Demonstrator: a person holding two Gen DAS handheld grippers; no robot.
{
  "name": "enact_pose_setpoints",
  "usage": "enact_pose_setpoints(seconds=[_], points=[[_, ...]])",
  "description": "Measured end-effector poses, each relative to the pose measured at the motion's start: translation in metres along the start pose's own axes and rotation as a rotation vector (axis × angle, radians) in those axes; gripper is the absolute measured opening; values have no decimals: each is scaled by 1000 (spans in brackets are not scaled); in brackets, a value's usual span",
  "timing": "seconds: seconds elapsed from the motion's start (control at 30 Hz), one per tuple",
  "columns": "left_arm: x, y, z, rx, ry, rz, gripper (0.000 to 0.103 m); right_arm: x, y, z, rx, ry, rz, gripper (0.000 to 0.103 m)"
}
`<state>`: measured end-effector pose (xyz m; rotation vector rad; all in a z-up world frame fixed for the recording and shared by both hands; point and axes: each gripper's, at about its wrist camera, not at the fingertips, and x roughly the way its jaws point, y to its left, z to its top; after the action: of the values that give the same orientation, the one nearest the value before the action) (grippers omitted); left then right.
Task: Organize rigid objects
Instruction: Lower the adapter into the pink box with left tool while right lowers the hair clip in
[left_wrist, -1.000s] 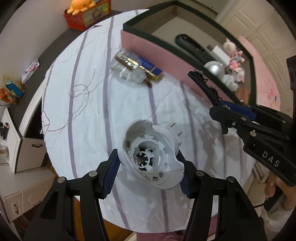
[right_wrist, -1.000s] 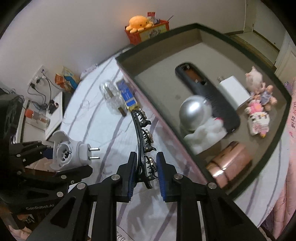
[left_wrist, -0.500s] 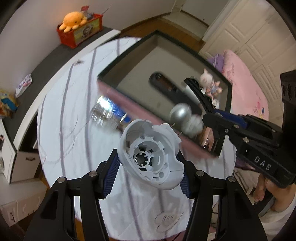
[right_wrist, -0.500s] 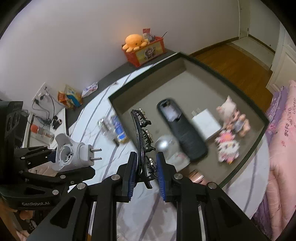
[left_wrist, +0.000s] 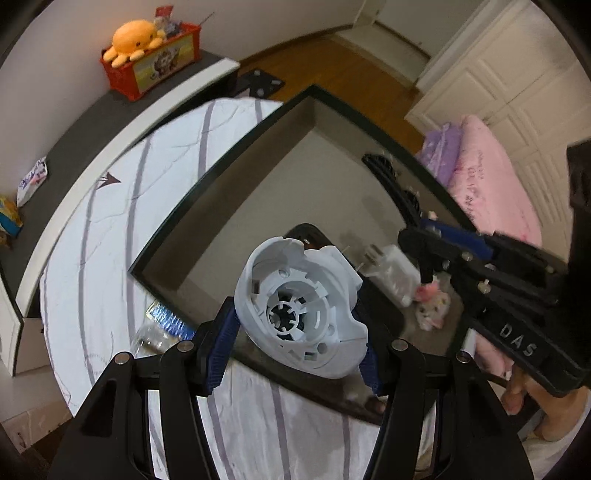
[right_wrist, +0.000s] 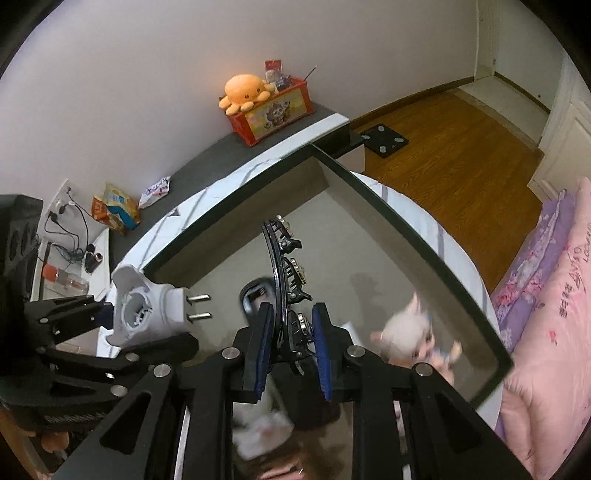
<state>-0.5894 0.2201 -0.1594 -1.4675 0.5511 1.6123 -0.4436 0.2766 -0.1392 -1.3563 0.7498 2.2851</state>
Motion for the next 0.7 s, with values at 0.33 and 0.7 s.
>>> enact_pose_setpoints(seconds=[0.33, 0.7], points=[[36, 16, 12, -64, 65, 49, 59, 54, -13, 37, -48, 80, -5, 22], [47, 8, 8, -57, 106, 96, 61, 73, -20, 41, -45, 118, 4, 22]])
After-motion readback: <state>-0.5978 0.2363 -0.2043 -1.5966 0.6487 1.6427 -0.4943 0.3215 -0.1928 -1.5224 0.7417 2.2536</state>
